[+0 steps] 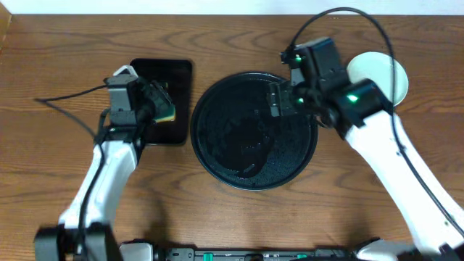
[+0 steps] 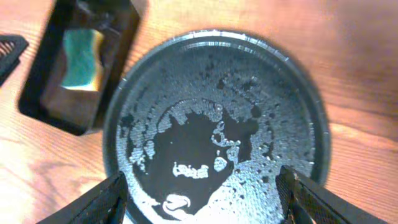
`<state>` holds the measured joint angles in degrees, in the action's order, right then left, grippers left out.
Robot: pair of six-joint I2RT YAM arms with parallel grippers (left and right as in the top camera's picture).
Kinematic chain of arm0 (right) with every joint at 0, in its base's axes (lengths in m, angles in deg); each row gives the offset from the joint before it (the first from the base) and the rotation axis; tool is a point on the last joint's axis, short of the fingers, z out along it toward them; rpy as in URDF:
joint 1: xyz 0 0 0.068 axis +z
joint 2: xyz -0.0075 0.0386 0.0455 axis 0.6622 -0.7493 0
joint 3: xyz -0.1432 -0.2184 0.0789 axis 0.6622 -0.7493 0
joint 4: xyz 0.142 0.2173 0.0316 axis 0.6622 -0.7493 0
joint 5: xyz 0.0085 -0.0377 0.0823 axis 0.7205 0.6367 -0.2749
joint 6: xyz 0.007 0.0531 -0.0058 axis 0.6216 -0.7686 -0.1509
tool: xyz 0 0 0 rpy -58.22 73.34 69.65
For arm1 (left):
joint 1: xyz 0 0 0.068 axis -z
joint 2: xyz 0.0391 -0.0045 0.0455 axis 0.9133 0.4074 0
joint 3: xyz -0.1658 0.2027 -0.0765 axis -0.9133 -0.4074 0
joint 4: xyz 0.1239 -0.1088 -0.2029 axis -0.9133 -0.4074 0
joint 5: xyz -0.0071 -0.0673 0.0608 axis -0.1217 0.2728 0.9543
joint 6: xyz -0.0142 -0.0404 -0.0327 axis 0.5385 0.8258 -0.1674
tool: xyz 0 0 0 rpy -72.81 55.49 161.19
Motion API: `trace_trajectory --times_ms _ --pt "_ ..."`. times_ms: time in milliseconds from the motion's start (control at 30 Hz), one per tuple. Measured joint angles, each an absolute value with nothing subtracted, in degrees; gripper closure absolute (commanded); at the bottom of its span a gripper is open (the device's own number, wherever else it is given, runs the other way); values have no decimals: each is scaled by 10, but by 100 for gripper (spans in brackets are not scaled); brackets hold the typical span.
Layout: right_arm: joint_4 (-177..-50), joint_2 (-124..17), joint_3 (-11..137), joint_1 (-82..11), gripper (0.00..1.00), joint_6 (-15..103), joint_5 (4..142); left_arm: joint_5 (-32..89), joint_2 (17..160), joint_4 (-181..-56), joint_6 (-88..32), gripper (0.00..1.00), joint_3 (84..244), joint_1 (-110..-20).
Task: Clean dirty plates on tray and stack at the side
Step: 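Place the sponge in the black rectangular tray and open the left gripper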
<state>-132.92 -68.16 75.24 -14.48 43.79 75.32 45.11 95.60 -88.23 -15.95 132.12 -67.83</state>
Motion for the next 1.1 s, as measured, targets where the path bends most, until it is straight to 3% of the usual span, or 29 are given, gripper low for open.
trace_trajectory --times_ms 200,233,300,1100 --pt "-1393 -603 753 -107 25 448 771 345 863 -977 -130 23 1321 -678" --pt "-1397 -599 753 -102 22 448 772 341 861 -982 -129 22 1321 -678" --pt "-1411 -588 753 -81 1 451 782 326 855 -1007 -127 22 1321 -678" --pt "-1485 -583 752 -38 1 456 795 303 856 -1029 -120 20 1321 -678"
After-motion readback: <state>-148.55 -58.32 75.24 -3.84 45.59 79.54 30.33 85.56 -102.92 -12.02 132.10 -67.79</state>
